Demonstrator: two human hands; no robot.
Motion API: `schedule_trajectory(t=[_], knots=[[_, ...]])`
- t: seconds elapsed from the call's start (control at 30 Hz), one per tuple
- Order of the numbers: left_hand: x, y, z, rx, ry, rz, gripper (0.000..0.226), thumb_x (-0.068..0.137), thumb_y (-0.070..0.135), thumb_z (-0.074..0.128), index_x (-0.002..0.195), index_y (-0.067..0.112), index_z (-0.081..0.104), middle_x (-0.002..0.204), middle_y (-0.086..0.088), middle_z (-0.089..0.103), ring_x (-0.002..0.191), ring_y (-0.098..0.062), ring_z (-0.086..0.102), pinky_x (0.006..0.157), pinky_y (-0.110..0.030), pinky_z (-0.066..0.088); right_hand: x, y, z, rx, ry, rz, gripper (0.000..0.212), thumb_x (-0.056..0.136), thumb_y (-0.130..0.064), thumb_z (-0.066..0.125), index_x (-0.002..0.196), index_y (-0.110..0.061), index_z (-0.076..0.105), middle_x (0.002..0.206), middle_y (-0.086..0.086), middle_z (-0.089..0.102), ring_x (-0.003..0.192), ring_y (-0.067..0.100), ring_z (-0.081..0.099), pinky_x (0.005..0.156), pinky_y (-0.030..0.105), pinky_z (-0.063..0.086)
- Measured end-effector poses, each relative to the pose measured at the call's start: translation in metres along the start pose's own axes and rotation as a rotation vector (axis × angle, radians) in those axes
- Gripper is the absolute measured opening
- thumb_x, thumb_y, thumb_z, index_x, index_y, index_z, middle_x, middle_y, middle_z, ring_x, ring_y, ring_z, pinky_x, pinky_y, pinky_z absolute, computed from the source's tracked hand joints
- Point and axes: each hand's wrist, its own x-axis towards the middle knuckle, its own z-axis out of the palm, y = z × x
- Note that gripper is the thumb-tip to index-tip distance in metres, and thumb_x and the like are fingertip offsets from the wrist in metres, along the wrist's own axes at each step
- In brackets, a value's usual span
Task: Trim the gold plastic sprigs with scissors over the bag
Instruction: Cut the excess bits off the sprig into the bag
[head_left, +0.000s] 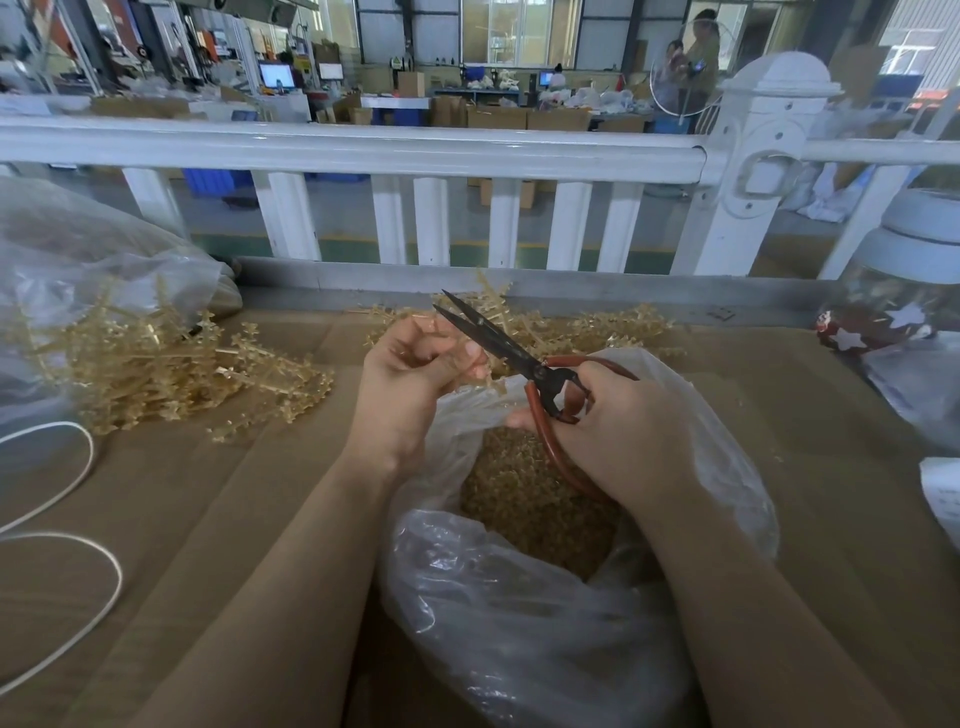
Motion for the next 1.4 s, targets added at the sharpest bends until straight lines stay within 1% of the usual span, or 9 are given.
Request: schedule_trajectory(t=[0.17,0.33,0.47,0.57,0.7,0.8,0.93,1.1,1.4], knots=[[-0.0006,-0.0004,-0.0029,-0.093,-0.041,-0.02,0.003,0.08,0.012,0.068,0.079,0.011,0.065,0.072,-0.001,0.066,0.067,-0.018,0.061,0.07,-0.027,0.055,-0.0012,0.0019,0.0015,0.033,-0.005,0.006,0.053,0.077,-0.08,0.06,0.078,-0.026,0.06,0.068,-0.015,0.06,0.057,-0.001,0.049,0.056,0.015,0.044],[-0.0009,-0.0017,-0.0045,-0.059,-0.054,-0.014,0.009,0.082,0.013,0.068,0.081,0.007,0.062,0.076,-0.006,0.064,0.07,-0.02,0.057,0.078,-0.032,0.051,-0.0015,0.0012,-0.0018,0.029,0.013,-0.032,0.048,0.079,-0.081,0.056,0.082,-0.033,0.052,0.072,-0.022,0.051,0.057,-0.007,0.041,0.056,0.008,0.033],[-0.0012,-0.0014,-0.006,-0.042,-0.073,-0.01,0.014,0.085,0.009,0.068,0.092,-0.001,0.061,0.074,-0.008,0.061,0.067,-0.019,0.054,0.075,-0.031,0.048,-0.0008,0.0004,-0.0032,0.005,0.016,-0.032,0.059,0.075,-0.089,0.047,0.086,-0.032,0.055,0.074,-0.024,0.046,0.058,-0.004,0.039,0.056,0.013,0.039],[-0.0026,-0.0011,-0.0052,0.008,-0.109,-0.006,0.013,0.083,0.012,0.068,0.09,0.002,0.064,0.074,-0.007,0.061,0.071,-0.024,0.05,0.078,-0.037,0.042,0.0009,-0.0005,-0.0058,0.005,-0.014,-0.031,0.067,0.067,-0.099,0.03,0.084,-0.036,0.048,0.072,-0.026,0.043,0.06,-0.011,0.038,0.055,0.01,0.032],[-0.0041,-0.0015,-0.0044,0.056,-0.111,-0.007,0.009,0.081,0.015,0.066,0.083,0.006,0.067,0.073,-0.008,0.06,0.078,-0.028,0.047,0.079,-0.039,0.038,0.0021,0.0012,-0.0043,0.011,-0.026,-0.041,0.073,0.067,-0.099,0.03,0.086,-0.033,0.054,0.072,-0.026,0.045,0.063,-0.012,0.039,0.056,0.008,0.029],[-0.0035,-0.0007,-0.0043,0.054,-0.11,-0.01,0.005,0.084,0.008,0.065,0.08,0.006,0.067,0.071,-0.005,0.062,0.073,-0.023,0.052,0.076,-0.034,0.043,0.003,0.0024,-0.003,0.013,-0.029,-0.046,0.077,0.065,-0.101,0.029,0.086,-0.032,0.056,0.071,-0.027,0.045,0.062,-0.01,0.041,0.055,0.009,0.031],[-0.0021,-0.003,-0.0046,0.05,-0.104,-0.013,0.018,0.089,-0.005,0.057,0.078,0.006,0.066,0.069,-0.003,0.064,0.07,-0.018,0.056,0.074,-0.028,0.047,0.0028,0.0006,-0.0029,0.008,0.004,-0.063,0.076,0.065,-0.101,0.023,0.079,-0.032,0.051,0.066,-0.028,0.04,0.058,-0.009,0.04,0.053,0.014,0.039],[-0.0018,-0.0039,-0.0048,0.006,-0.153,-0.022,0.006,0.083,0.01,0.064,0.082,0.007,0.07,0.068,-0.001,0.063,0.068,-0.015,0.054,0.072,-0.023,0.047,0.0013,0.0018,-0.0021,0.053,0.015,-0.08,0.082,0.067,-0.1,0.027,0.082,-0.027,0.062,0.069,-0.02,0.056,0.059,-0.001,0.049,0.057,0.019,0.048],[-0.001,-0.0049,-0.0076,-0.005,-0.178,-0.02,0.008,0.086,0.012,0.067,0.081,0.013,0.072,0.069,-0.002,0.061,0.07,-0.016,0.052,0.074,-0.024,0.046,0.0009,0.0015,0.001,0.124,-0.002,-0.077,0.092,0.063,-0.103,0.025,0.091,-0.025,0.067,0.077,-0.016,0.066,0.065,0.003,0.058,0.062,0.022,0.054]])
